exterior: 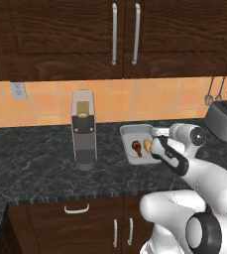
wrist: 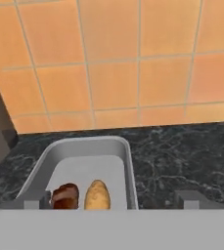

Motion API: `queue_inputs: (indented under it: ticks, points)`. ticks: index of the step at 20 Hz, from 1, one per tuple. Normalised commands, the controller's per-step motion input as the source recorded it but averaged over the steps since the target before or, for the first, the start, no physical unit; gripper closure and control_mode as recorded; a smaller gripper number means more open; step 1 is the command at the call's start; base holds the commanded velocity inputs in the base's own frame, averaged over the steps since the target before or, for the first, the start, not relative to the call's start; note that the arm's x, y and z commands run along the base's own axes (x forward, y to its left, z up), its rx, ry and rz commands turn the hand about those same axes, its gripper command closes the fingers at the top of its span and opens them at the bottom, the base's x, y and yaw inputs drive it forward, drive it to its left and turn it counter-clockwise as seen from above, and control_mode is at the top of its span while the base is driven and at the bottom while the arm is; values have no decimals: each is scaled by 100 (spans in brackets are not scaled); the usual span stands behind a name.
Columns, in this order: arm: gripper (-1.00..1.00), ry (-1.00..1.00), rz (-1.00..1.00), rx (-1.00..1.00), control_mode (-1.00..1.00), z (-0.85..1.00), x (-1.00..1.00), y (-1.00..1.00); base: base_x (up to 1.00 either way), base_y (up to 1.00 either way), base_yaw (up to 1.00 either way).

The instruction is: Place one potato and one chicken drumstick in each tupperware on the nearby counter, to pack two identical lunches.

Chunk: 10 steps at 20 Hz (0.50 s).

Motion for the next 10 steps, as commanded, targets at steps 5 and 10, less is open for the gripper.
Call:
queue_inputs:
  ticks: [5, 10]
  points:
    - [-100, -3, -3, 1, -100, 82, -81, -45, 0, 0, 0]
    - [-100, -1, -2, 0, -100, 100, -74, -28, 0, 0, 0]
